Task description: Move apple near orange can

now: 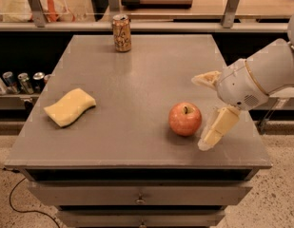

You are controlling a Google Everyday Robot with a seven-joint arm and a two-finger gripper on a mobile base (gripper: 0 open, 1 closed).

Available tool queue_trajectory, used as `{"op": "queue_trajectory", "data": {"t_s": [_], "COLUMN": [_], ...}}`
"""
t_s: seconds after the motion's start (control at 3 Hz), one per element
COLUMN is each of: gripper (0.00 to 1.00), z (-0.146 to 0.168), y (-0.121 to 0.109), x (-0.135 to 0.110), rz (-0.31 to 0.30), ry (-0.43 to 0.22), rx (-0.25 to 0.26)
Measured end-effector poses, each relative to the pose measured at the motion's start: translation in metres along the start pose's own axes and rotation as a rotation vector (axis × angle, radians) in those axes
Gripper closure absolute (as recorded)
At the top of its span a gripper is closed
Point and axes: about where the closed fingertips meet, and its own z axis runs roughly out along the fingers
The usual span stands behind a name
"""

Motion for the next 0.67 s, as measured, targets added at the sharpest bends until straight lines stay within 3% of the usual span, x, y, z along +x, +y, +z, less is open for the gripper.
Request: {"op": "queue_trajectory", "data": {"t_s": [0.33, 0.67], "gripper": [0.0, 0.18], "z": [0.0138, 0.0238], "y": [-0.0038, -0.0084], "x": [-0.0049, -0.0049], "rz": [-0.018, -0.021], "ry": [-0.024, -0.037], "rx": [-0.023, -0.038]}}
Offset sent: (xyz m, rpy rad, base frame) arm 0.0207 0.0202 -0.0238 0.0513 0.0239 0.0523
